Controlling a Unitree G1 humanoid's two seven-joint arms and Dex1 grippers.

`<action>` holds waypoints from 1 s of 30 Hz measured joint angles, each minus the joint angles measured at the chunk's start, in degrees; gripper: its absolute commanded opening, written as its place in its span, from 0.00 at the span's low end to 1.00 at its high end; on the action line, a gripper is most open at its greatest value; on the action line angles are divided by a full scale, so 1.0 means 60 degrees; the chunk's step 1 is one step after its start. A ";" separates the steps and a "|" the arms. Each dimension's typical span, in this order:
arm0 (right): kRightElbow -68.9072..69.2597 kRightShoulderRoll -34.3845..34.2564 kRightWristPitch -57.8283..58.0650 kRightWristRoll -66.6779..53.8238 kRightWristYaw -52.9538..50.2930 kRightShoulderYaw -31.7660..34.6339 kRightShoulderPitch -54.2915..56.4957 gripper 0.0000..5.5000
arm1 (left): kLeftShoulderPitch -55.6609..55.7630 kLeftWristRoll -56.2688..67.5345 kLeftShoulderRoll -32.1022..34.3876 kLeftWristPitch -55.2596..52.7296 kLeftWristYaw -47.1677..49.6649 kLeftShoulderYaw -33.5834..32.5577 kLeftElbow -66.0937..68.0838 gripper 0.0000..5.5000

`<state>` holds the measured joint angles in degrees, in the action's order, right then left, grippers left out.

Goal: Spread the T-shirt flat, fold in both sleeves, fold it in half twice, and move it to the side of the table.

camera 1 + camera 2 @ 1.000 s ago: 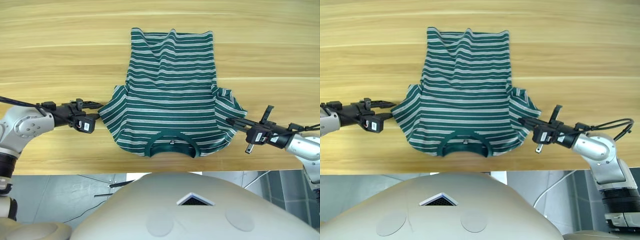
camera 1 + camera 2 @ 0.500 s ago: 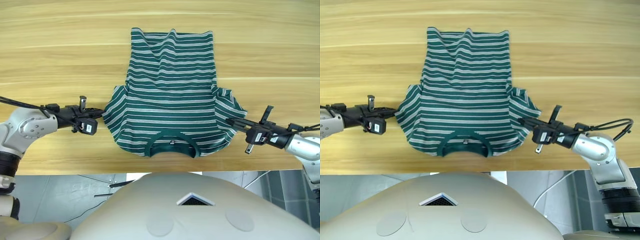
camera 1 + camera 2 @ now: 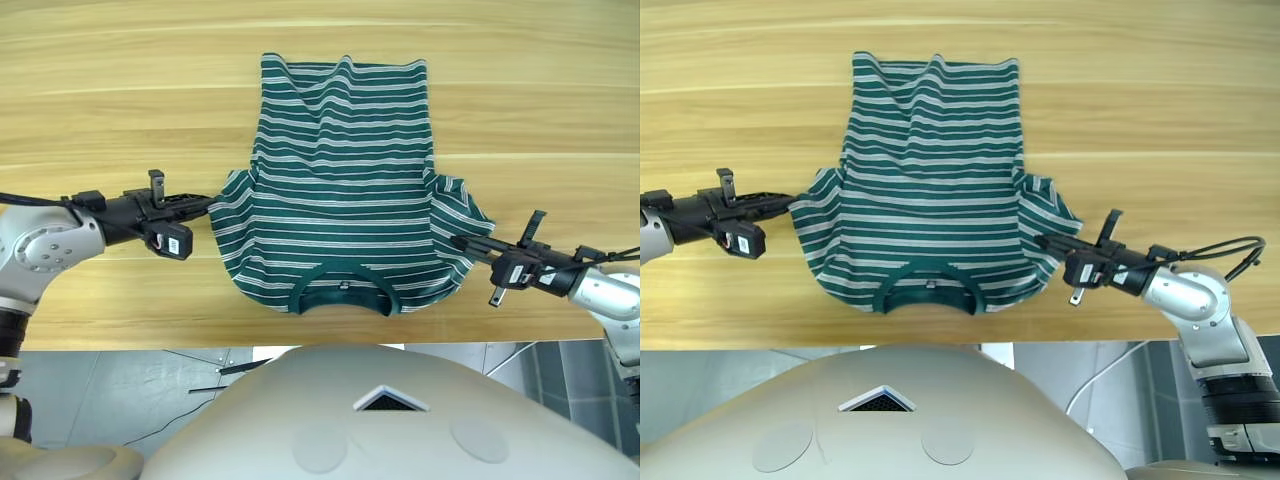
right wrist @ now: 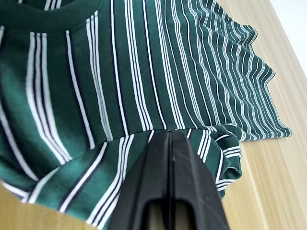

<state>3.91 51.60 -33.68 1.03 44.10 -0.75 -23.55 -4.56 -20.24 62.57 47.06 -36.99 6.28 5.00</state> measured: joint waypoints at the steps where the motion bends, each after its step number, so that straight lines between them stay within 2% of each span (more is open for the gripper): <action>1: 0.0000 -0.0020 -0.0002 0.0001 0.0000 0.0000 0.0001 0.00 | 0.0000 0.0056 0.0003 -0.0003 0.0000 -0.0030 -0.0166 0.00; 6: 0.0024 -0.0109 -0.0001 0.0011 -0.0001 -0.0004 0.0005 0.00 | -0.0016 0.0055 -0.0157 -0.0211 -0.0139 0.0066 -0.1098 0.00; 10: 0.0029 -0.0169 -0.0003 0.0039 0.0000 -0.0047 0.0052 0.00 | 0.0422 -0.0067 -0.0744 -0.0415 -0.0342 0.0696 -0.1336 0.00; 18: 0.0033 -0.0215 -0.0001 0.0048 0.0000 -0.0221 0.0179 0.00 | 0.1358 -0.0718 -0.1687 -0.0700 -0.0420 0.1509 -0.1247 0.00; 30: 0.0106 -0.0227 0.0006 0.0048 -0.0008 -0.0324 0.0176 0.00 | 0.1623 -0.1450 -0.2232 -0.0820 -0.0422 0.2421 -0.0483 0.00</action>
<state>4.54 50.24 -33.64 1.32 44.05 -2.70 -22.49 5.18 -28.95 49.18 42.13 -39.52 20.81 2.10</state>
